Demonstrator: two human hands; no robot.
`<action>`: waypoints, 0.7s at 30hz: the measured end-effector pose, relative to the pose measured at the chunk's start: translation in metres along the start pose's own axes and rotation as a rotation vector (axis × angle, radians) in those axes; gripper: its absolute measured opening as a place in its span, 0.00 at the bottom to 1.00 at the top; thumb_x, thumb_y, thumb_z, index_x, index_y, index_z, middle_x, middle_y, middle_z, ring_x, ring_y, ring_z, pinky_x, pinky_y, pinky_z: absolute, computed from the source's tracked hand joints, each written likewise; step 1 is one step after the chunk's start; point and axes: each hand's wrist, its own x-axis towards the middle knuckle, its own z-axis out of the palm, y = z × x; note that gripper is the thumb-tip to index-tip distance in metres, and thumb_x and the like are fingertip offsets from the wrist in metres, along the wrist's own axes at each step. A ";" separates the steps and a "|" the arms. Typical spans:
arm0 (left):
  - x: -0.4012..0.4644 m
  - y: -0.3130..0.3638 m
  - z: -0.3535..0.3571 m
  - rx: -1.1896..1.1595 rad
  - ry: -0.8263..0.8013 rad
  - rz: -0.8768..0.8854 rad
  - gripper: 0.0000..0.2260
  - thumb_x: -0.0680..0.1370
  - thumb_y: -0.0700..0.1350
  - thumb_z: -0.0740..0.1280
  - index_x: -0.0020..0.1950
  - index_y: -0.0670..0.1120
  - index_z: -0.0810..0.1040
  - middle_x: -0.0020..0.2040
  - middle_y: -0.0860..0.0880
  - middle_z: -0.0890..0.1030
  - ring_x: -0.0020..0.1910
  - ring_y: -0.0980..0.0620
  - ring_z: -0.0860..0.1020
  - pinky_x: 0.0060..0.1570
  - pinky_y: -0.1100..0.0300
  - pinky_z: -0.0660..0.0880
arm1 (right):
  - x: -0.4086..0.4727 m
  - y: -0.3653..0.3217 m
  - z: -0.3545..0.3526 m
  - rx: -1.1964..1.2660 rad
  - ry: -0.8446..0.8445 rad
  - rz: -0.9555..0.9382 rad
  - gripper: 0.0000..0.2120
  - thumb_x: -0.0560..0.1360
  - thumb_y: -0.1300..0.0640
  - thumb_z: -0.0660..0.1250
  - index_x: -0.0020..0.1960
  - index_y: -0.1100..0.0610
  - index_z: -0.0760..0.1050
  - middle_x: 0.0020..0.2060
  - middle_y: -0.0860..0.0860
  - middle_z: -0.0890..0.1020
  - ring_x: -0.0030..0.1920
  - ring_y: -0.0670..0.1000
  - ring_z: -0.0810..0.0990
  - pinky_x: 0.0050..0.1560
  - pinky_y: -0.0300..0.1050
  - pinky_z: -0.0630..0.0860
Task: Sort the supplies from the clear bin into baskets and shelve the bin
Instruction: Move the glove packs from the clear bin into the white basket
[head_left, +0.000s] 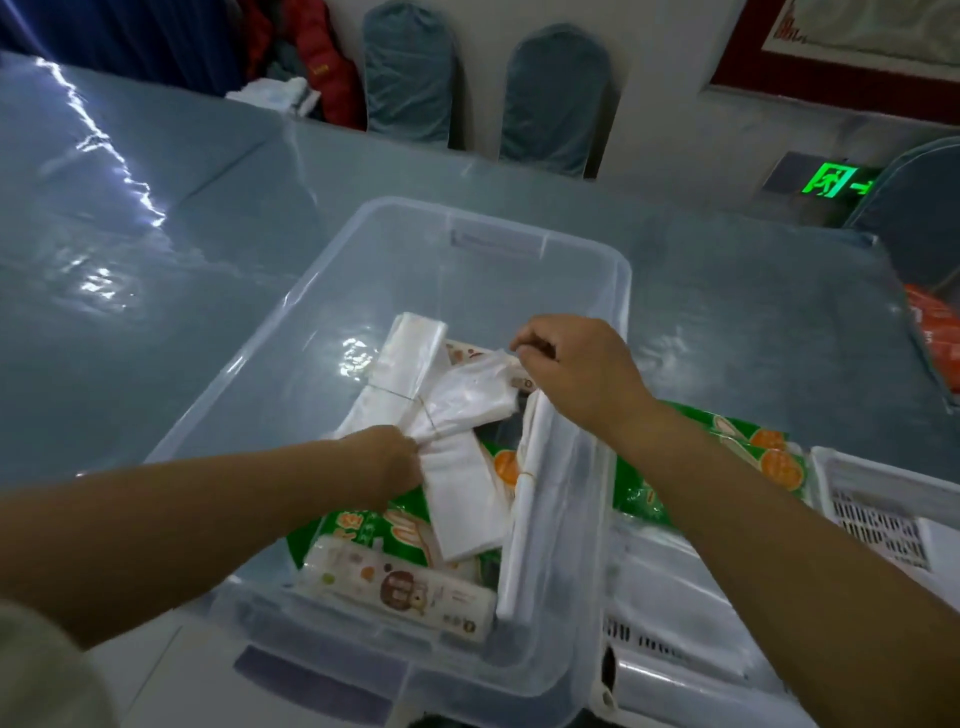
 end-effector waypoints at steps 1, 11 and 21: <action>0.008 0.001 0.004 0.120 0.025 0.025 0.10 0.74 0.44 0.62 0.52 0.45 0.78 0.51 0.45 0.81 0.42 0.51 0.78 0.33 0.67 0.69 | 0.000 0.002 0.001 0.005 0.024 0.034 0.06 0.73 0.59 0.64 0.44 0.54 0.80 0.38 0.48 0.82 0.39 0.47 0.77 0.41 0.42 0.74; 0.017 0.005 0.004 0.544 0.064 0.426 0.05 0.75 0.39 0.67 0.48 0.40 0.79 0.49 0.44 0.82 0.46 0.43 0.80 0.43 0.53 0.75 | -0.002 0.005 0.005 -0.017 0.178 0.120 0.07 0.74 0.59 0.63 0.44 0.55 0.80 0.35 0.46 0.82 0.34 0.46 0.77 0.37 0.41 0.75; -0.079 -0.016 -0.082 0.336 0.557 0.240 0.13 0.58 0.40 0.76 0.38 0.49 0.78 0.33 0.51 0.81 0.32 0.49 0.78 0.25 0.60 0.65 | -0.004 -0.001 0.001 -0.066 0.125 0.181 0.08 0.74 0.58 0.61 0.43 0.55 0.80 0.35 0.48 0.82 0.36 0.49 0.78 0.40 0.46 0.77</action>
